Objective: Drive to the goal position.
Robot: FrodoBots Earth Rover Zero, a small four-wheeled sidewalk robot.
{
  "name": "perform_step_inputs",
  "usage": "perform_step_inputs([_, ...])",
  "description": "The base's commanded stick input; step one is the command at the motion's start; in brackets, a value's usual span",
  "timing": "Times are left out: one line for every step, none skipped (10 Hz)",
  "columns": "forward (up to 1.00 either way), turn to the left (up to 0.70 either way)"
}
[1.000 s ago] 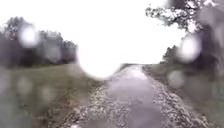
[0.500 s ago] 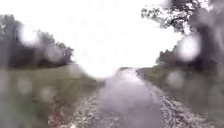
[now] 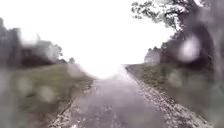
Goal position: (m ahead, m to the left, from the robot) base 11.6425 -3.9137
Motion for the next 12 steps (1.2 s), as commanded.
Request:
perform_step_inputs([0.85,0.0])
perform_step_inputs([0.85,0.0])
perform_step_inputs([0.85,0.0])
perform_step_inputs([0.85,0.0])
perform_step_inputs([0.85,0.2])
perform_step_inputs([0.85,0.29])
perform_step_inputs([0.85,0.29])
perform_step_inputs([0.85,0.13])
perform_step_inputs([0.85,0.0])
perform_step_inputs([0.85,0.0])
perform_step_inputs([0.85,0.0])
perform_step_inputs([0.85,0.0])
